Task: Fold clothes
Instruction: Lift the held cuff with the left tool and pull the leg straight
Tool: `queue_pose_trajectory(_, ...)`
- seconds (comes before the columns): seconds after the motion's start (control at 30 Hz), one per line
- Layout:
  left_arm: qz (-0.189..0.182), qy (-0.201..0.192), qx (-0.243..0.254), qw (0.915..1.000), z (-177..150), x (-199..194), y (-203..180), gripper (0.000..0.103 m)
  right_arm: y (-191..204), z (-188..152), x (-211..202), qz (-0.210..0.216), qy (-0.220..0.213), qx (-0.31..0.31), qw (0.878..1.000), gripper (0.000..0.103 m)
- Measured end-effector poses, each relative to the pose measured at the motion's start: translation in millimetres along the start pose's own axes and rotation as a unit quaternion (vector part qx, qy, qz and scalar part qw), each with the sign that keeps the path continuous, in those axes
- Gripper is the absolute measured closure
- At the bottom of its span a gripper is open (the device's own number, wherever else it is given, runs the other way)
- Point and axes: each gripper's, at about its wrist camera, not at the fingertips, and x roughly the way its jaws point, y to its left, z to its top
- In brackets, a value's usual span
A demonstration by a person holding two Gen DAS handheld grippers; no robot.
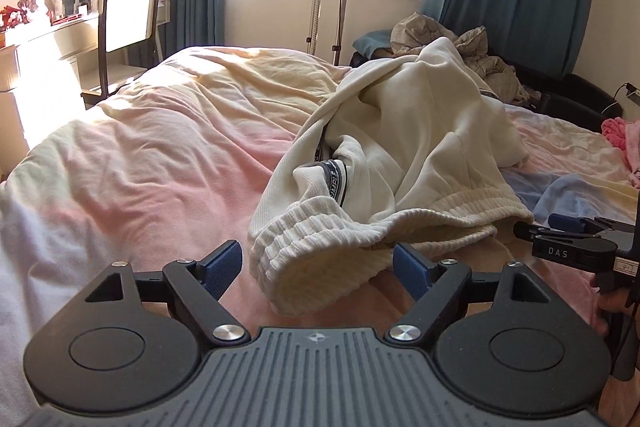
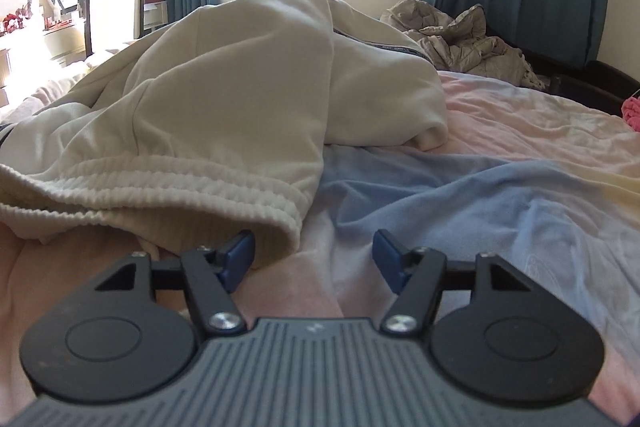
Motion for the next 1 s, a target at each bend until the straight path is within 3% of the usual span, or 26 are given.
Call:
queue_pose_trajectory(0.1, 0.024, -0.008, -0.008, 0.9997, 0, 4, 4, 0.018, 5, 2, 8, 0.003, -0.012, -0.018, 1.0, 0.056)
queue_pose_trajectory(0.17, 0.034, -0.014, -0.007, 0.9993, 0, 5, 3, 0.018, 8, 5, 11, 0.005, -0.022, -0.025, 0.999, 0.078)
queue_pose_trajectory(0.27, 0.044, -0.01, -0.01, 0.9989, 0, 10, 3, 0.018, 10, 12, 6, 0.006, -0.049, -0.017, 0.999, 0.091)
queue_pose_trajectory(0.5, 0.046, -0.036, -0.042, 0.9974, 3, 5, 8, 0.018, -14, 46, -48, -0.013, -0.137, 0.075, 0.988, 0.093)
queue_pose_trajectory(0.57, 0.035, -0.048, -0.048, 0.9971, 5, 3, 8, 0.018, -20, 48, -64, -0.025, -0.138, 0.108, 0.984, 0.093)
queue_pose_trajectory(0.8, 0.045, -0.051, -0.024, 0.9974, 4, 7, -3, 0.018, -24, 17, -48, -0.071, -0.009, 0.124, 0.99, 0.093)
queue_pose_trajectory(0.9, 0.053, -0.053, -0.006, 0.9972, 2, 7, -7, 0.019, -31, 5, -36, -0.065, 0.012, 0.152, 0.986, 0.092)
queue_pose_trajectory(0.97, 0.057, -0.055, 0.009, 0.9968, 1, 7, -11, 0.021, -33, 0, -30, -0.062, 0.017, 0.162, 0.985, 0.079)
queue_pose_trajectory(1.0, 0.058, -0.054, 0.017, 0.9967, 0, 7, -14, 0.024, -32, -2, -29, -0.064, 0.015, 0.16, 0.985, 0.077)
